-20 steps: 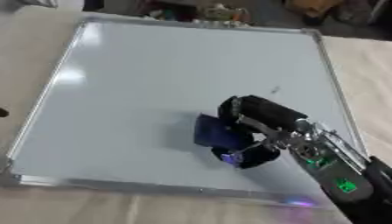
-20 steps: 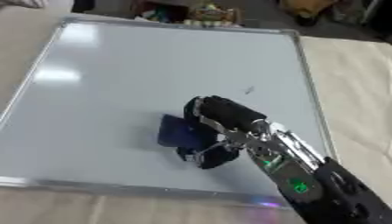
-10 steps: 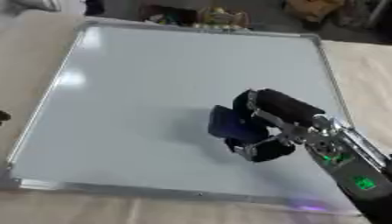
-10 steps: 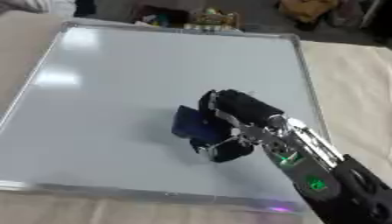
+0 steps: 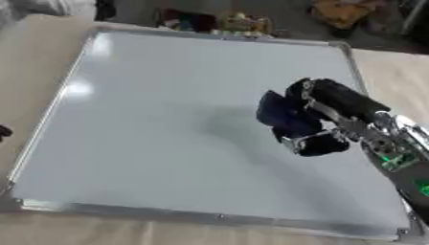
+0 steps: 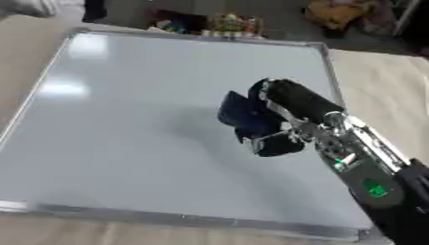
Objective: Wipe the whiteboard clean with a brush.
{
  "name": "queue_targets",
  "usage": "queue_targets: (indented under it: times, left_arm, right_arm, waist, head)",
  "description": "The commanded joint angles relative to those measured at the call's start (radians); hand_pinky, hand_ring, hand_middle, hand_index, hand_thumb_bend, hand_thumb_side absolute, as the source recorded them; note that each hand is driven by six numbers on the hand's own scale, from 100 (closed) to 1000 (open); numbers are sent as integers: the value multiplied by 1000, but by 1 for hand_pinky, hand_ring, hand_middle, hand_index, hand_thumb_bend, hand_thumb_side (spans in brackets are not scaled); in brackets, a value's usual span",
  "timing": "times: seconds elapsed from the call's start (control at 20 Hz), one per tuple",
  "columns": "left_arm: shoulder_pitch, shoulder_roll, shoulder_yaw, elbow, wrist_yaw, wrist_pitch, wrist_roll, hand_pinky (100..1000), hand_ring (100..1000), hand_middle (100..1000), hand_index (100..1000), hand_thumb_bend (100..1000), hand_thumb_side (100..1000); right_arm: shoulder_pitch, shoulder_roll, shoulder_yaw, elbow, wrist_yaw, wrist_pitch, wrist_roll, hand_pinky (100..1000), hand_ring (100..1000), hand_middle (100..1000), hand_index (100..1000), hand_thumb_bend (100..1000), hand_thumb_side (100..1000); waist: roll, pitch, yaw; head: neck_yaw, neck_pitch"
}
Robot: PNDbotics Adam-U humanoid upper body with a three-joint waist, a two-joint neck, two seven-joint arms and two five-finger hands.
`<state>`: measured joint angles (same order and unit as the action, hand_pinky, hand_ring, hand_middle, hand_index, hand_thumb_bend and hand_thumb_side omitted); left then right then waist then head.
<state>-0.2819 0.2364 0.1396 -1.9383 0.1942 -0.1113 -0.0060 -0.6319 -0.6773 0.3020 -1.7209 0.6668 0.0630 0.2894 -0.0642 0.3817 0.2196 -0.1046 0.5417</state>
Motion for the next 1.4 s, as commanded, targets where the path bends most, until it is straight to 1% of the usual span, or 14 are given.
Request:
queue_targets:
  times: [0.05,0.3,0.45,0.7,0.9,1.25,1.4]
  left_arm:
    - [-11,12,-3,-23,3,2,-3,490,367,459,478,246,878]
    - [-15,13,-7,-24,4,1,-7,491,366,459,477,233,880]
    - [-17,14,-8,-23,3,0,-10,491,366,459,476,241,880]
    - [-19,16,-10,-23,2,-1,-13,492,365,459,477,240,880]
    - [-21,17,-11,-22,3,1,-14,492,365,459,476,238,880]
    - [-21,18,-14,-21,5,1,-15,493,365,459,477,236,879]
    - [-20,18,-14,-20,5,1,-16,494,365,459,477,236,879]
  right_arm:
    - [-34,-48,-34,55,9,9,-19,604,680,400,100,128,239]
    - [-94,-70,-51,168,3,8,-10,606,687,396,100,100,229]
    - [-126,-78,-54,235,27,-5,-10,609,692,397,100,100,252]
    - [-165,-74,-68,336,70,-22,-22,610,697,397,100,100,258]
    - [-188,-69,-79,397,95,-33,-20,611,699,398,100,100,260]
    - [-220,-58,-95,494,123,-50,16,612,704,384,100,100,247]
    - [-224,-55,-103,512,108,-60,44,615,708,385,100,100,242]
  waist:
    - [2,-17,5]
    - [-1,-12,16]
    - [-4,-7,22]
    - [-8,-2,29]
    - [-10,-1,30]
    - [-9,-5,32]
    - [-8,-6,32]
  head:
    - [-3,-18]
    - [-30,-19]
    - [-52,-22]
    - [-81,-21]
    - [-103,-20]
    - [-113,-16]
    - [-111,-17]
